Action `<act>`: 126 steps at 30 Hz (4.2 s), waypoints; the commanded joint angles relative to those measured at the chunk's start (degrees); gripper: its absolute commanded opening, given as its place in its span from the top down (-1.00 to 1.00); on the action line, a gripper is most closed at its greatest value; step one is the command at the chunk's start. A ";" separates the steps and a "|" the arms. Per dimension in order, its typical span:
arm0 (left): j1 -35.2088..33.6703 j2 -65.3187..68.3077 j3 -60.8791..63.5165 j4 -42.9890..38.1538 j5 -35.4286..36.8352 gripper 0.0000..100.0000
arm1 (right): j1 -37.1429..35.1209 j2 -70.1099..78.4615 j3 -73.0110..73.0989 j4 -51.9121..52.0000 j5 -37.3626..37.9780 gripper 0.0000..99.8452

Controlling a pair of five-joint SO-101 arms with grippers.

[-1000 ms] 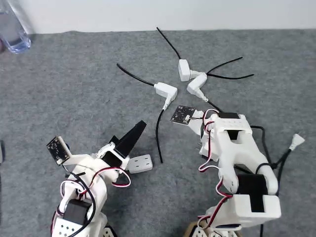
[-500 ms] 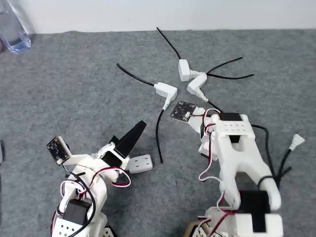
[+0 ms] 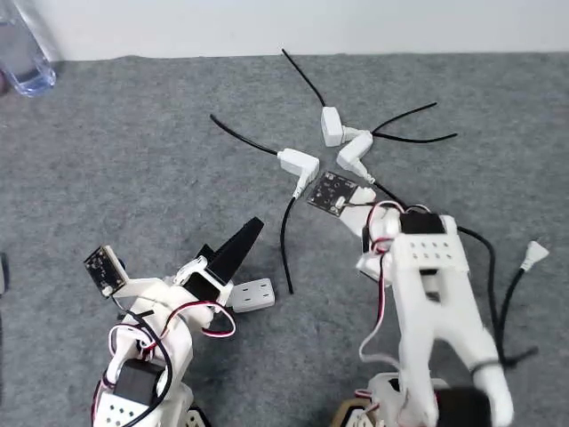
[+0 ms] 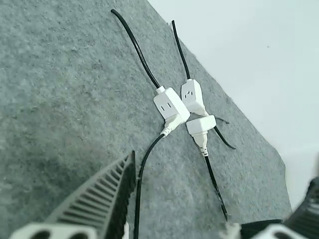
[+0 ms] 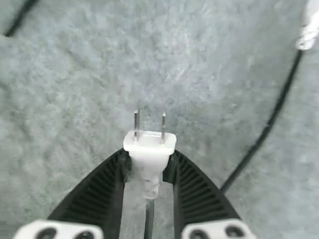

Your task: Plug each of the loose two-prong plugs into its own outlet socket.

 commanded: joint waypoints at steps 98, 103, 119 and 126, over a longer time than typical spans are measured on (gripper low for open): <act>7.91 -0.62 -0.48 4.66 -7.30 0.03 | -28.53 -16.04 -21.27 28.00 -15.82 0.98; 7.82 -0.62 -0.48 4.75 -7.30 0.03 | -28.53 -17.19 -21.36 28.00 -15.91 0.98; 8.09 -0.62 -0.48 4.75 -7.30 0.03 | -28.53 -16.75 -29.80 31.60 -17.49 0.98; 7.91 -0.62 -0.48 4.75 -7.30 0.03 | -28.18 -16.48 -29.54 31.25 -17.14 0.98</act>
